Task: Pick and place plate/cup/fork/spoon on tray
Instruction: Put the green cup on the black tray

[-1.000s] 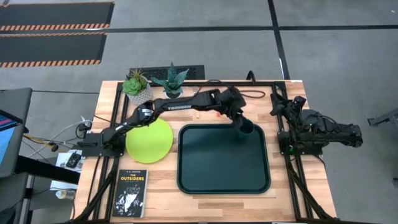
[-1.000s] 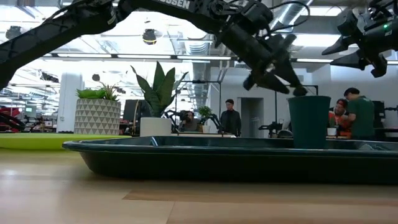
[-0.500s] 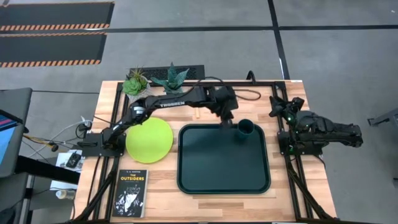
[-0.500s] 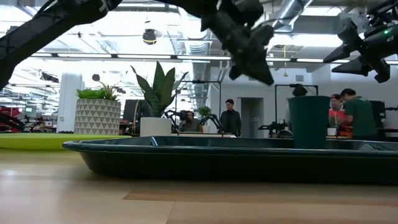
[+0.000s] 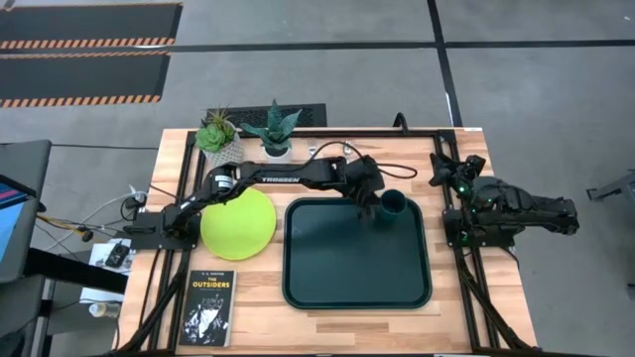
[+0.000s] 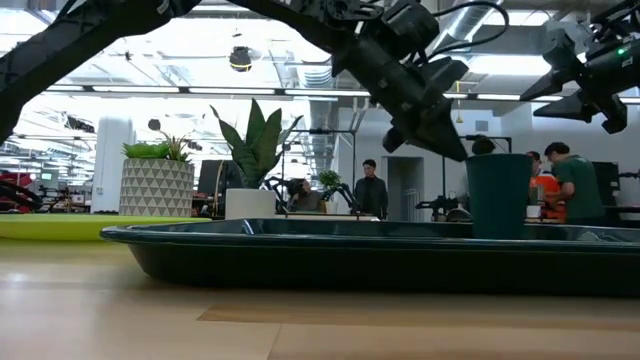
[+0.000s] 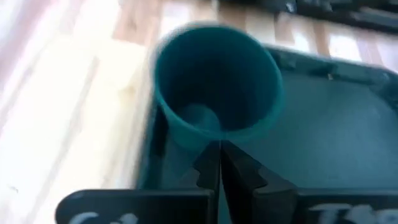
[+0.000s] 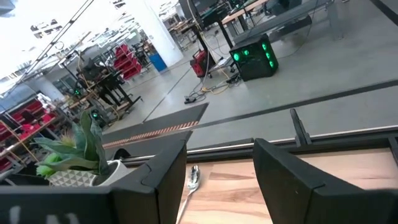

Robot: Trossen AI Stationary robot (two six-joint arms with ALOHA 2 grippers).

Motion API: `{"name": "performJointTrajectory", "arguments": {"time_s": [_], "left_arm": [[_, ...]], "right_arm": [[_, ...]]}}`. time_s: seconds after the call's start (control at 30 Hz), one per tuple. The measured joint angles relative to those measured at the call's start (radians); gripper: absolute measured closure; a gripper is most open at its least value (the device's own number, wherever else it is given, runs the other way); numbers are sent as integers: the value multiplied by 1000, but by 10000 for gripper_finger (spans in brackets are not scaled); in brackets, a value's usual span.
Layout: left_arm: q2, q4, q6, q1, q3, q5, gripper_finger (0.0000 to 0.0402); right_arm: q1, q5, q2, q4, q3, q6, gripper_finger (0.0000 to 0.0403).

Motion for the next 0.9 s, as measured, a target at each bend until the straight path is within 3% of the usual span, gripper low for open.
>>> {"name": "performJointTrajectory", "arguments": {"time_s": [0.43,0.53,0.9], "left_arm": [[27,171,-24,-6,4,18,401],[44,151,-56,-10,-1,43,401],[21,160,-67,24,1,-19,401]], "right_arm": [[1,-1,0,0,0,1,193],[1,-2,0,0,0,1,193],[1,-3,0,-11,0,1,193]]}}
